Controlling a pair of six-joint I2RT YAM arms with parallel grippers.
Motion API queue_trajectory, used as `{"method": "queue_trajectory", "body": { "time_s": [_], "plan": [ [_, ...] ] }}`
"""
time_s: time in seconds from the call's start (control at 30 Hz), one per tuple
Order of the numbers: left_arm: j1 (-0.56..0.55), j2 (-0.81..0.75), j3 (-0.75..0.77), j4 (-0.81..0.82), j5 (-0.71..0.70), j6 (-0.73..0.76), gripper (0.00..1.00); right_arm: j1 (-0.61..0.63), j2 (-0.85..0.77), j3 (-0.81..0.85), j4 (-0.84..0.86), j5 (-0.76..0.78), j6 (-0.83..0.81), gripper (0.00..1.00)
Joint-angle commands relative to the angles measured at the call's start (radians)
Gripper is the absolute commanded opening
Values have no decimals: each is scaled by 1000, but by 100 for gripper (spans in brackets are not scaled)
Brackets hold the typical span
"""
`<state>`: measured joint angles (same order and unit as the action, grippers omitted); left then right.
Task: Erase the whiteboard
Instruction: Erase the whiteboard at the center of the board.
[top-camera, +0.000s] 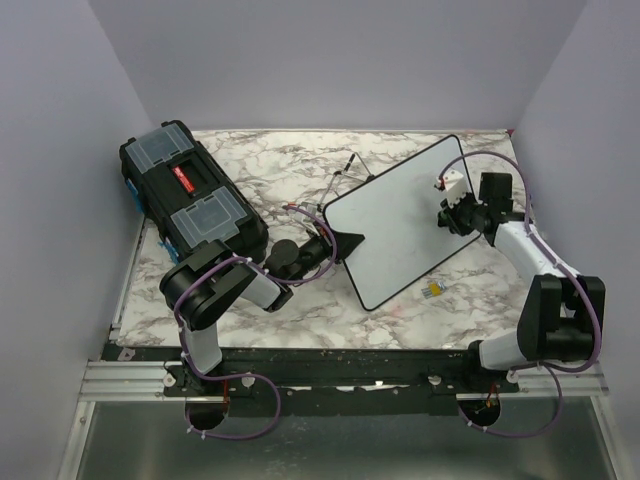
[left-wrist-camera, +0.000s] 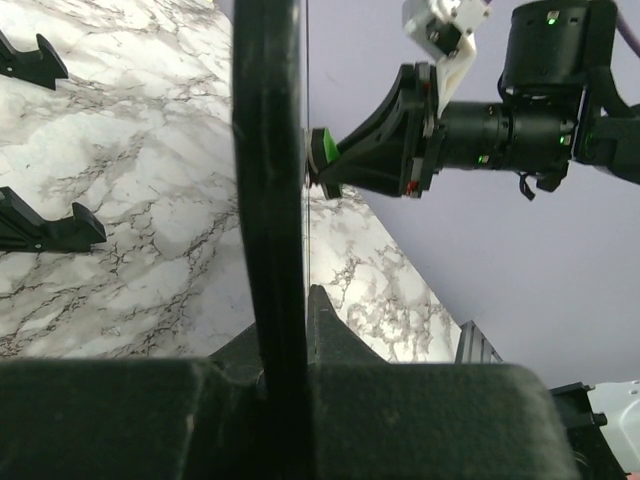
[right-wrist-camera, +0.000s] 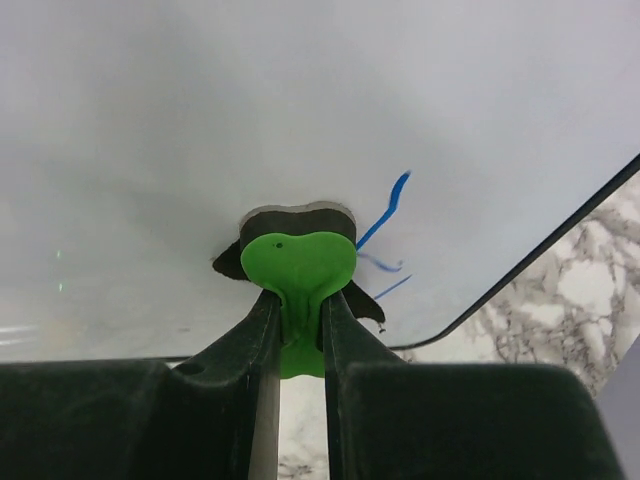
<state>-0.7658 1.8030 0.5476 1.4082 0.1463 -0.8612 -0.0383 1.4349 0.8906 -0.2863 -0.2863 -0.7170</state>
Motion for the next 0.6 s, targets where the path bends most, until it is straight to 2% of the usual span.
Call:
{"method": "queue_trajectory", "body": {
  "time_s": [0.0,0.23,0.47,0.57],
  "plan": [
    [-18,-17,31,185,115,-37,0,16,25,63,32,-123,67,1],
    [-18,-16,31,185,113,-38,0,32,4,51,16,-247,87,1],
    [-18,-19,27,185,113,-37,0,26,-2,-36,17,-96,78,0],
    [-17,-23,25,186,113,-35,0,-21,-4,-66,37,-76,97,1]
  ]
}}
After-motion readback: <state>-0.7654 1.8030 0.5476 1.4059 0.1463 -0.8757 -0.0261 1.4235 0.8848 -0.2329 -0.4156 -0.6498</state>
